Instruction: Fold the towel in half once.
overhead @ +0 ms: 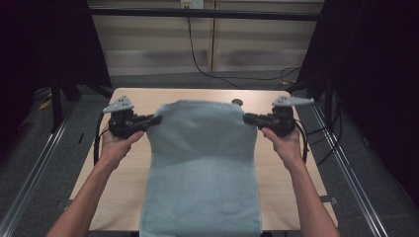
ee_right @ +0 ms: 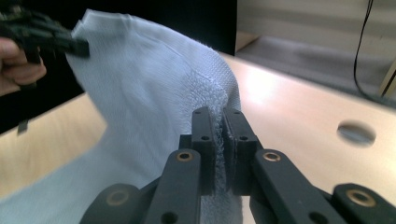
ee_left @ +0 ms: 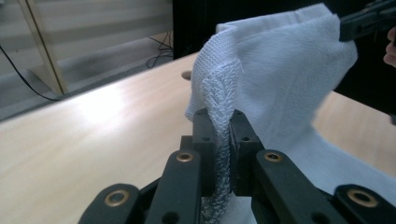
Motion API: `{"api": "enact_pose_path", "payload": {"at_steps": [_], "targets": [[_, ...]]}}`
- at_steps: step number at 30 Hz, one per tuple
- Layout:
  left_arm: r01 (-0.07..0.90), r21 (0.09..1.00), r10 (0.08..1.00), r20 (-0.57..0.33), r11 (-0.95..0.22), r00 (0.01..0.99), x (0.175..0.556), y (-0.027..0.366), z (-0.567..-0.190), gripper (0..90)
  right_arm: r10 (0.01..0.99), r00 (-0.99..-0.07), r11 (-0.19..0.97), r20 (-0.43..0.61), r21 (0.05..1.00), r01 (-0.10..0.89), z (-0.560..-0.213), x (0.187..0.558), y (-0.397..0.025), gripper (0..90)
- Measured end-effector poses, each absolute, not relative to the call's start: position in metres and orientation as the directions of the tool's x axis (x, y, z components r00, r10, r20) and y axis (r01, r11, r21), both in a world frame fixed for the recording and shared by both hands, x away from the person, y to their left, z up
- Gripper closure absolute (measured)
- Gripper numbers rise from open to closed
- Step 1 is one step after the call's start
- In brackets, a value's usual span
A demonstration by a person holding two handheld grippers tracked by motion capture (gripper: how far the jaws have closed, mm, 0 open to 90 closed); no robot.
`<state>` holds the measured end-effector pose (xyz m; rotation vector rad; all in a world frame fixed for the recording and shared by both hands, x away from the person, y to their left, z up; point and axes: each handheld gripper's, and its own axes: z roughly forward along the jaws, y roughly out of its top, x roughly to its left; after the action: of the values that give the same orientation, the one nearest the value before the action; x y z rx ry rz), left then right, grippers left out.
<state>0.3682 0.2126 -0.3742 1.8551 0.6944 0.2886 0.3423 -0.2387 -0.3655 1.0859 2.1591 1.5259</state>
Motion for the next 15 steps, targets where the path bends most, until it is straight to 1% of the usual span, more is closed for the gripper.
{"api": "enact_pose_path", "payload": {"at_steps": [2,3,4,8,10,12,15], "targets": [[0.336,0.914,0.569,-0.155,-0.229,0.808,0.355,0.217,-0.38,83.9,0.709,-0.677,0.156,0.196,0.893,0.421,-0.373,0.328,-0.243,84.4],[0.322,0.919,0.571,-0.142,-0.227,0.809,0.348,0.219,-0.383,83.9,0.702,-0.687,0.157,0.189,0.899,0.408,-0.377,0.311,-0.247,84.4],[0.329,0.916,0.563,-0.151,-0.228,0.812,0.342,0.219,-0.387,83.9,0.702,-0.687,0.157,0.189,0.899,0.408,-0.377,0.311,-0.247,84.4],[0.363,0.896,0.548,-0.175,-0.256,0.818,0.321,0.218,-0.402,83.8,0.688,-0.707,0.186,0.164,0.902,0.391,-0.384,0.28,-0.248,84.4],[0.381,0.884,0.541,-0.188,-0.27,0.82,0.312,0.216,-0.411,83.8,0.686,-0.707,0.2,0.172,0.89,0.41,-0.391,0.269,-0.247,84.3],[0.381,0.875,0.535,-0.178,-0.297,0.826,0.303,0.217,-0.417,83.8,0.686,-0.706,0.217,0.175,0.877,0.429,-0.399,0.26,-0.246,84.3],[0.414,0.856,0.526,-0.209,-0.308,0.824,0.294,0.219,-0.428,83.7,0.681,-0.701,0.212,0.21,0.86,0.464,-0.414,0.249,-0.247,84.3]]}}
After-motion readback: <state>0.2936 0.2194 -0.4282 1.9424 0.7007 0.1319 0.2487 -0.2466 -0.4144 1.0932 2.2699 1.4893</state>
